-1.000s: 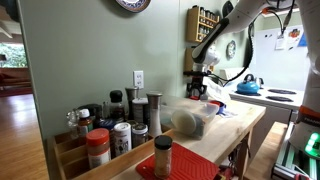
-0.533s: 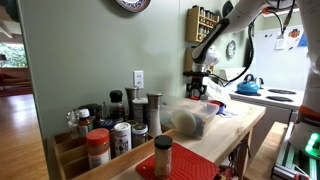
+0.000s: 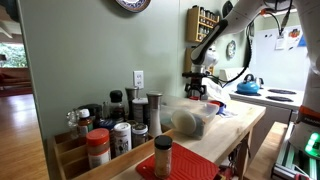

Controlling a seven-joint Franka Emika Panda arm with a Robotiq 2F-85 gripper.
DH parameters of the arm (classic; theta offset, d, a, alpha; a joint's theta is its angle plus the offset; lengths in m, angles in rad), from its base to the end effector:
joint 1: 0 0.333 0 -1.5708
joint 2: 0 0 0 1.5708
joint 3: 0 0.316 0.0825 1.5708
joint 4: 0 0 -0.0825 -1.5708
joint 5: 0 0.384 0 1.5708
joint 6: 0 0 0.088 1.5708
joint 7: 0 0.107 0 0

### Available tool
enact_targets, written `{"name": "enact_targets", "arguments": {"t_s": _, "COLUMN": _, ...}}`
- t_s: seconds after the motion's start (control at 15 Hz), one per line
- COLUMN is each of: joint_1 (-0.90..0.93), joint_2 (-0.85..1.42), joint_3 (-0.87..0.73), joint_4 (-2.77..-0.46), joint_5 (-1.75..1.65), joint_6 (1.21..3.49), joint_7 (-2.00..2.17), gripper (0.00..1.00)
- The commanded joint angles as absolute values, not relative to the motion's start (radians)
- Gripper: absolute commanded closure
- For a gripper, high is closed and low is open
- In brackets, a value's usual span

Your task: Move the small clear lunch box a little to the right, pick up the red lunch box lid and put it on the small clear lunch box

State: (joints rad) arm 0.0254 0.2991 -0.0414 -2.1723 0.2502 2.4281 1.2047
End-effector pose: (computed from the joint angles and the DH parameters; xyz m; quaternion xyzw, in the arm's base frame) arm 0.5585 -0.0080 0.2505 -0.7587 0.6469 0.0585 0.0493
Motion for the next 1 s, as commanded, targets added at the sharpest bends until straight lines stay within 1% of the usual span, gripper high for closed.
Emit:
{"name": "enact_targets", "arguments": {"t_s": 0.0, "joint_1": 0.033, "joint_2": 0.301, "joint_3": -0.057, "joint_4": -2.156, "joint_5": 0.235, "joint_6": 2.412, "joint_7": 1.228, "gripper": 0.0}}
{"name": "enact_targets", "arguments": {"t_s": 0.2, "joint_1": 0.024, "joint_2": 0.269, "joint_3": -0.059, "joint_4": -2.169, "joint_5": 0.234, "joint_6": 2.41, "joint_7": 1.193, "gripper": 0.0}}
{"name": "enact_targets", "arguments": {"t_s": 0.47, "joint_1": 0.002, "joint_2": 0.169, "joint_3": -0.054, "joint_4": -2.202, "joint_5": 0.194, "joint_6": 2.389, "joint_7": 0.989, "gripper": 0.0}}
{"name": "enact_targets", "arguments": {"t_s": 0.93, "joint_1": -0.004, "joint_2": 0.027, "joint_3": -0.045, "joint_4": -2.195, "joint_5": 0.183, "joint_6": 2.229, "joint_7": 0.637, "gripper": 0.0}}
